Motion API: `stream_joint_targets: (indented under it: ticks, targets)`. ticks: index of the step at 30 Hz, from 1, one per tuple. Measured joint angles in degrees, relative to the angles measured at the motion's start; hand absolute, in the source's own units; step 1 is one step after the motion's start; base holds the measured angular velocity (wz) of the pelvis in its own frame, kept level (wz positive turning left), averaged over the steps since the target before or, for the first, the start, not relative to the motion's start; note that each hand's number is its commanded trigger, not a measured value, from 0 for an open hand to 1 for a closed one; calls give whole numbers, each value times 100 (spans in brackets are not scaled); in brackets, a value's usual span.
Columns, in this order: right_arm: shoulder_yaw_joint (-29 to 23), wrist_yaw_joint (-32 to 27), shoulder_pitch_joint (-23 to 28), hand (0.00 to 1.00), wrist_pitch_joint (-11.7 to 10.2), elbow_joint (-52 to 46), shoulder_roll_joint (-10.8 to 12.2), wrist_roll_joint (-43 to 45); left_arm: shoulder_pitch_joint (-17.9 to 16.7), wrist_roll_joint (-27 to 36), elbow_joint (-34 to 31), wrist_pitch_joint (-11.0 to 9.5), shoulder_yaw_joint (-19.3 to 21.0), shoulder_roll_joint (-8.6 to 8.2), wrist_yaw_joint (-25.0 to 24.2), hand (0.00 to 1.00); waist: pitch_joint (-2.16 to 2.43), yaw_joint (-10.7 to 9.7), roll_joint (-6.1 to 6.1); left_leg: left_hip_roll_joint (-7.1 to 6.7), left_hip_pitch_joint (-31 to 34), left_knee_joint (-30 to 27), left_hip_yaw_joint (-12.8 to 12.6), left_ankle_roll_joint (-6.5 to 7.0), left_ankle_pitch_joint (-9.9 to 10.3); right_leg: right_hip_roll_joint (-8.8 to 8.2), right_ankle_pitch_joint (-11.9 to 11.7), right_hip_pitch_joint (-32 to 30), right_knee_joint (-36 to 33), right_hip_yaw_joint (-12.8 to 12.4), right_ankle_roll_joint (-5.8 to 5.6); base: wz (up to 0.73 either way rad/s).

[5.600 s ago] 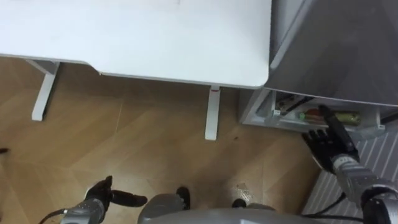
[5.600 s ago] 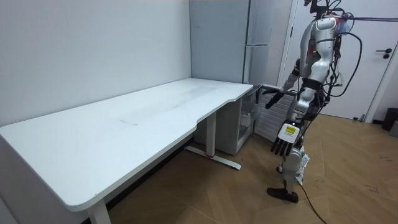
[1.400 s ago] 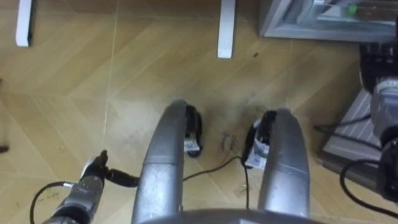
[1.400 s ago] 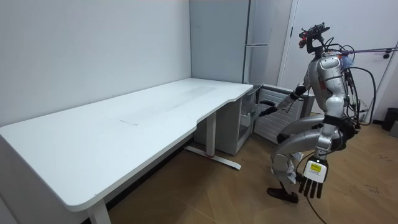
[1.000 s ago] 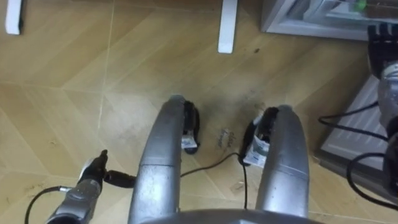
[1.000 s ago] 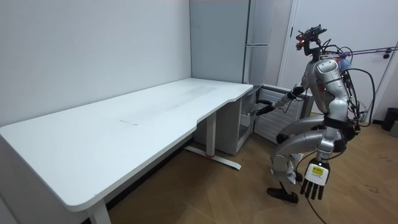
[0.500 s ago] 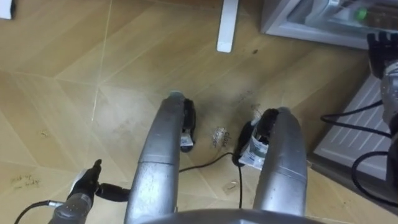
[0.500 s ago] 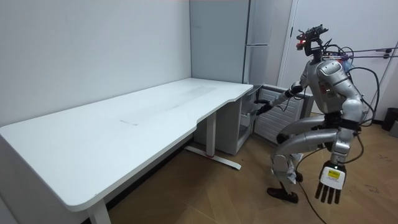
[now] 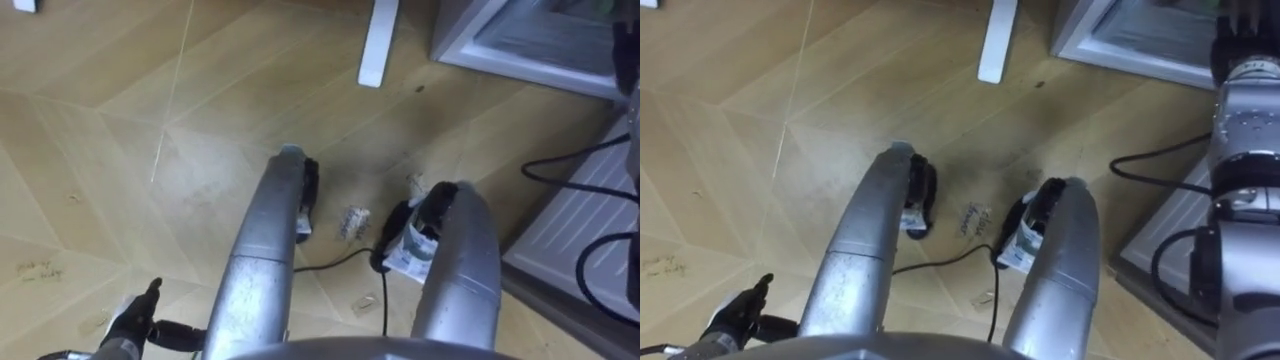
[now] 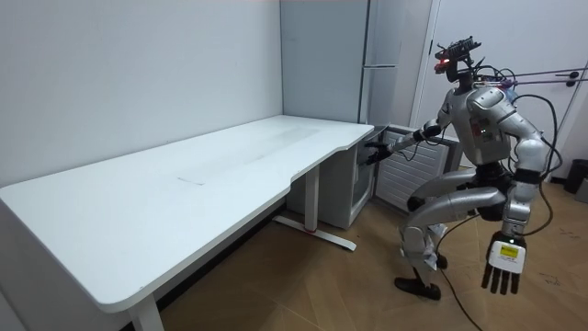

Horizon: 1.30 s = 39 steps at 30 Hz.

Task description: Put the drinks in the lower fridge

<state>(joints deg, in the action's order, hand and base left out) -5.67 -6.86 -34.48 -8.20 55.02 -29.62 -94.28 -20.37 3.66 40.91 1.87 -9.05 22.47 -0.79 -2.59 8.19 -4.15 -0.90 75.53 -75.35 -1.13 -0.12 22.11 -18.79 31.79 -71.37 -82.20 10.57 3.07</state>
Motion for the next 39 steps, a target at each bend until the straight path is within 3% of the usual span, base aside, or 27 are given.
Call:
stream_joint_targets:
  ticks: [8,16,19,22,27,32,34,37,39]
  targets:
    - [-2,-122,-176,0,-58,0,-85,4,-420,-23,-26,-35,7,129,18,0,12,0,22,-85,-28,-18,70,-61,22,-123,106,70,-84,98,60,8]
    - [54,-342,-269,0,-87,-24,-84,3,-424,100,7,-123,14,173,8,0,15,6,27,-69,-64,-22,50,-63,24,-110,106,72,-93,66,58,0]
    - [212,-500,-273,0,-123,-150,-85,7,-422,132,178,-202,200,184,2,0,15,12,27,-68,-111,-19,21,-87,39,-88,106,75,-107,21,59,-7]
    - [390,-517,-274,0,-199,-157,-84,7,-422,146,334,-262,235,286,4,0,15,28,28,-44,-133,-16,31,-108,46,-45,115,94,-105,30,79,-2]
    - [720,-490,-244,0,-170,-6,-74,15,-385,246,750,-333,216,372,16,0,-16,42,56,26,-428,59,92,-174,95,30,149,432,12,133,136,-4]
    - [903,-37,-173,0,-46,733,-62,392,-91,242,935,-308,141,431,17,0,-74,164,74,28,-827,378,313,-270,51,143,144,968,426,387,154,7]
    - [1014,311,-8,0,29,1036,-65,698,14,245,1114,-305,14,409,-3,0,-77,211,76,26,-1072,555,329,-274,49,195,113,1229,621,408,92,2]
    - [1217,958,480,0,170,1294,-66,1266,269,240,1399,-208,-33,401,-43,0,-79,233,108,17,-1515,903,437,-284,43,224,56,1780,1036,612,107,12]
    - [1608,1463,742,0,277,1549,-81,1888,637,240,1653,-186,-63,387,-90,0,-79,271,107,21,-1858,1221,506,-280,-2,288,1,2195,1410,752,75,12]
